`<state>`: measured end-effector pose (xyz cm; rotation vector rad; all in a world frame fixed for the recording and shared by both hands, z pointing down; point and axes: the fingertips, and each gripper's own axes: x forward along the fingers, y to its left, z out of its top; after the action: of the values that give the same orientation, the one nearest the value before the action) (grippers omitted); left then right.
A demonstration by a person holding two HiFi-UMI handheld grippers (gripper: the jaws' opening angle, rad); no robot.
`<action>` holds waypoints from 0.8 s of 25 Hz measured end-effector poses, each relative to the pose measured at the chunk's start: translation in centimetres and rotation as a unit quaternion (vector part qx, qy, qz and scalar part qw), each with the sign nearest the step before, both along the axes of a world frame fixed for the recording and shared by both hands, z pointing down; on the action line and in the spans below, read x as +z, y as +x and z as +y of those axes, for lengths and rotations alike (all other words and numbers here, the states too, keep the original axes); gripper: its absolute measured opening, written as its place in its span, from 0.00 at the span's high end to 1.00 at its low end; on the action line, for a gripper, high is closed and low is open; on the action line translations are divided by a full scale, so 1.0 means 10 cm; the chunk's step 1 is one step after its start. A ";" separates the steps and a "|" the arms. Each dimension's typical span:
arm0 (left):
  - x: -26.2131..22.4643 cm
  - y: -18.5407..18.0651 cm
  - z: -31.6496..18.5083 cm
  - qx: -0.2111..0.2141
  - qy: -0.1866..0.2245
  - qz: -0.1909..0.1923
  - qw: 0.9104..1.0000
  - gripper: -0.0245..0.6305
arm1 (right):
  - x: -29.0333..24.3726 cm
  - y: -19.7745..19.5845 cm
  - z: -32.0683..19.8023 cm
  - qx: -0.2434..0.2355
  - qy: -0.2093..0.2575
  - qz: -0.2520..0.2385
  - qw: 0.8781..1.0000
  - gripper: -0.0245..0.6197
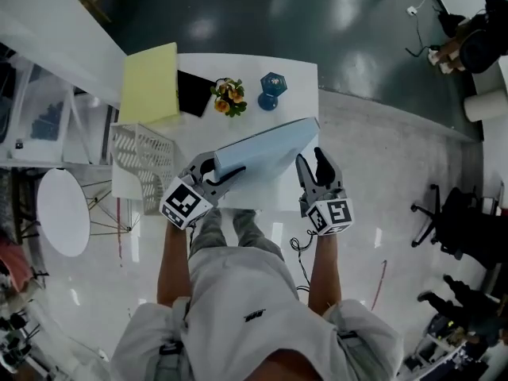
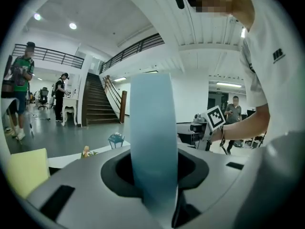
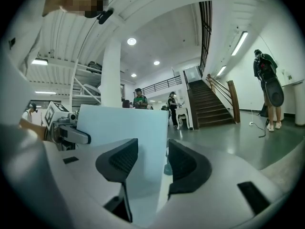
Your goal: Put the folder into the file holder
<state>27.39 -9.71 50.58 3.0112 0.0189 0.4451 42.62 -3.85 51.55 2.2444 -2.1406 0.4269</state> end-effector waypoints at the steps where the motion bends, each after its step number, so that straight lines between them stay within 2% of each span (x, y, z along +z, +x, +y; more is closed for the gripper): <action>1: -0.03 -0.03 0.01 -0.010 0.000 0.003 1.000 0.72 | -0.01 -0.02 -0.01 -0.005 0.002 0.000 1.000 0.65; 5: -0.08 -0.17 0.04 -0.039 0.003 0.008 0.999 0.73 | 0.00 -0.20 -0.06 -0.027 0.004 0.001 1.000 0.65; 14: -0.29 -0.69 0.11 -0.099 0.003 0.035 0.995 0.74 | -0.08 -0.91 0.00 -0.066 0.005 0.016 0.998 0.66; 20: -0.47 -1.23 0.27 -0.123 0.020 0.037 0.992 0.73 | -0.32 -1.50 0.21 -0.050 0.013 0.031 0.998 0.66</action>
<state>15.04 -6.99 45.88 3.0112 -0.3548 0.3135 27.64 -1.71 48.34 2.1210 -2.2276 0.3232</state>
